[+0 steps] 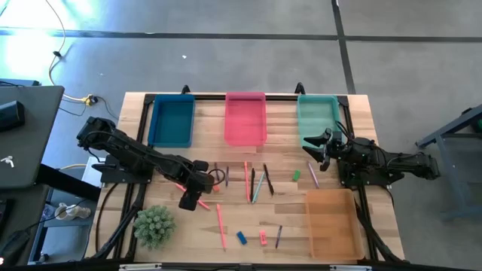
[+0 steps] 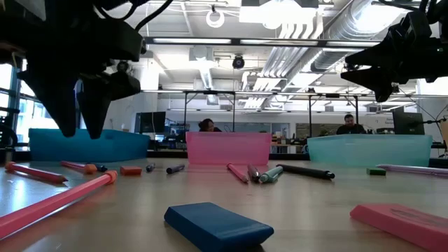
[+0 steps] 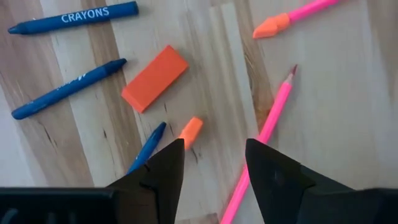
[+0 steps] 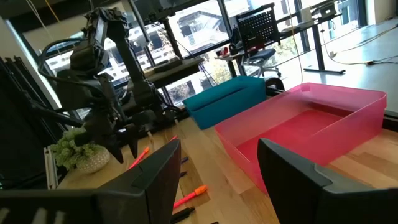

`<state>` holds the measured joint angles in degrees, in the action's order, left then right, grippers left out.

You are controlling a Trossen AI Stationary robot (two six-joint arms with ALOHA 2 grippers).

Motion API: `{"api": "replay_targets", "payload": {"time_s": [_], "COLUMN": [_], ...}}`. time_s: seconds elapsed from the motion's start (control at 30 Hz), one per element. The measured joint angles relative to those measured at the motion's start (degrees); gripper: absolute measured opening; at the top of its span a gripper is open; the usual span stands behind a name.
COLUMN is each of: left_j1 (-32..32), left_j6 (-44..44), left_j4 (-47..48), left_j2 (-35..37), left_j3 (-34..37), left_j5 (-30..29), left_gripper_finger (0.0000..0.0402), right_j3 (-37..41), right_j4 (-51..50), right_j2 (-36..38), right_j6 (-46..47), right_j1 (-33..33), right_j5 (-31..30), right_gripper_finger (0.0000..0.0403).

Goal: Sort crayons/erasers/pens/pencils in bins
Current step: Put the pink pencil into the blue bin

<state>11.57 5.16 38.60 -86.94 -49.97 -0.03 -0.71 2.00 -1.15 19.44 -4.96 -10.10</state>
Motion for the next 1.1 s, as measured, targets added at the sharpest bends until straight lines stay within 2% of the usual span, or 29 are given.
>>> {"api": "replay_targets", "payload": {"time_s": [0.23, 0.57, 0.87, 0.97, 1.1], "left_j1": [-0.11, -0.35, -0.35, -0.33, -0.31], "left_j6": [-1.46, -1.91, -2.37, -2.41, -2.44], "left_j4": [-3.16, -4.69, -4.6, -4.77, -4.93], "left_j2": [-1.42, -7.48, -9.4, -9.38, -9.4], "left_j3": [2.2, 2.18, 1.94, 1.99, 2.03], "left_j5": [-2.53, -2.18, -2.1, -2.09, -2.12], "left_gripper_finger": [0.0159, 0.0158, 0.0158, 0.0149, 0.0115], "right_j3": [0.0, -0.02, -0.04, -0.04, -0.04], "right_j4": [0.0, -0.01, -0.04, -0.04, -0.04], "right_j2": [0.0, -0.47, -1.16, -1.09, -1.09], "right_j6": [-0.02, 0.04, -0.03, -0.04, 0.02], "right_j1": [0.01, 0.01, 0.01, 0.01, 0.01], "right_j5": [-0.01, -0.09, -0.11, -0.1, -0.1], "right_gripper_finger": [0.0204, 0.0204, 0.0204, 0.0204, 0.0204]}}
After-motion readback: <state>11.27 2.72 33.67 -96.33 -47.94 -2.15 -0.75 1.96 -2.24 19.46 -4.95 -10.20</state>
